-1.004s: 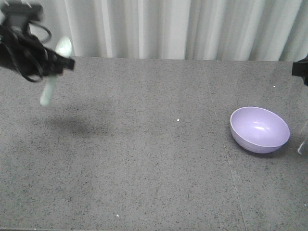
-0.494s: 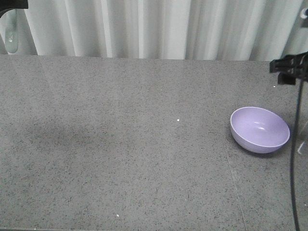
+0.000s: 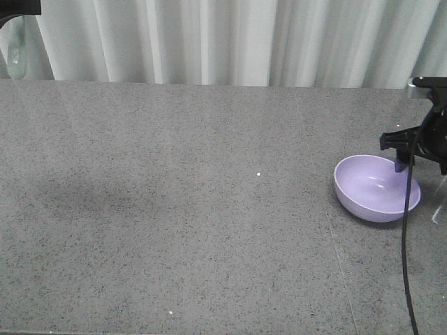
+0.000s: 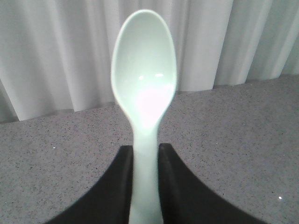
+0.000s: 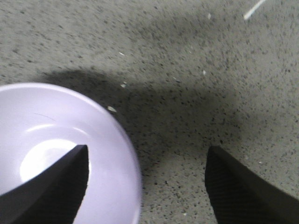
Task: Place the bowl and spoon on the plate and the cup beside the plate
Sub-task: 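Lower the right gripper onto the lilac bowl rim and grip it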
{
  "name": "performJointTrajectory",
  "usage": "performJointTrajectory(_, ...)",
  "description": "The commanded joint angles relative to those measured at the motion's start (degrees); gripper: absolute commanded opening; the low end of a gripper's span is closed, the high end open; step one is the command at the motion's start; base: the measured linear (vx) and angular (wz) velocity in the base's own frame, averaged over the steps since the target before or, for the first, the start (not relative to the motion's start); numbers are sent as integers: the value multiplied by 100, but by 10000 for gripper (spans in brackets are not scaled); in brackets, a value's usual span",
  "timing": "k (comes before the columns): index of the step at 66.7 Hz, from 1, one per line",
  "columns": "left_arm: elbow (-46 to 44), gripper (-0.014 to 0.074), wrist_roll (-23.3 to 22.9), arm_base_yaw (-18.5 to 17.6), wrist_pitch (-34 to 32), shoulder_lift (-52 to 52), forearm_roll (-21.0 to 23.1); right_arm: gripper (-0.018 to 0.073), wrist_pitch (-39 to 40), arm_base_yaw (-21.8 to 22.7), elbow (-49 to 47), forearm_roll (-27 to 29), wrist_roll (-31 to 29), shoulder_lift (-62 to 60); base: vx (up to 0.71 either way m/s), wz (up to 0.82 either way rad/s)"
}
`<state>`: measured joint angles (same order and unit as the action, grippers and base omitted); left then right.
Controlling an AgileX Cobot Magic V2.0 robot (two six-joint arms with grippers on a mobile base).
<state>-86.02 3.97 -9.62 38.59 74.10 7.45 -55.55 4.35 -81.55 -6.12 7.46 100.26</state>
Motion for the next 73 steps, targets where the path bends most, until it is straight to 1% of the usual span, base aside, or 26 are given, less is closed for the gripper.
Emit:
performJointTrajectory(1,-155,-6,-2,-33,-367,-137,90,489,116,124,-184,232,-279,-196,0,0)
performJointTrajectory(25,-155,-6,-2,-33,-367,-137,95,477,15,118,-184,224,-303,133,0,0)
performJointTrajectory(32,-155,-6,-2,-33,-367,-137,95,449,63,118,-184,285,-349,173,0,0)
performJointTrajectory(38,-155,-6,-2,-33,-367,-137,95,391,84,118,-184,537,-563,209,0,0)
performJointTrajectory(44,-155,-6,-2,-33,-362,-137,95,302,98,118,-184,751,-746,281,0,0)
performJointTrajectory(49,-155,-6,-2,-33,-362,-137,95,196,98,118,-184,831,-829,354,0,0)
performJointTrajectory(58,-155,-6,-2,-33,-362,-137,95,-13,98,118,-184,727,-857,403,0,0)
performJointTrajectory(62,-155,-6,-2,-33,-362,-137,95,-15,91,118,-184,612,-857,398,0,0)
performJointTrajectory(73,-155,-6,-2,-33,-362,-137,95,-11,103,118,-189,612,-857,143,0,0)
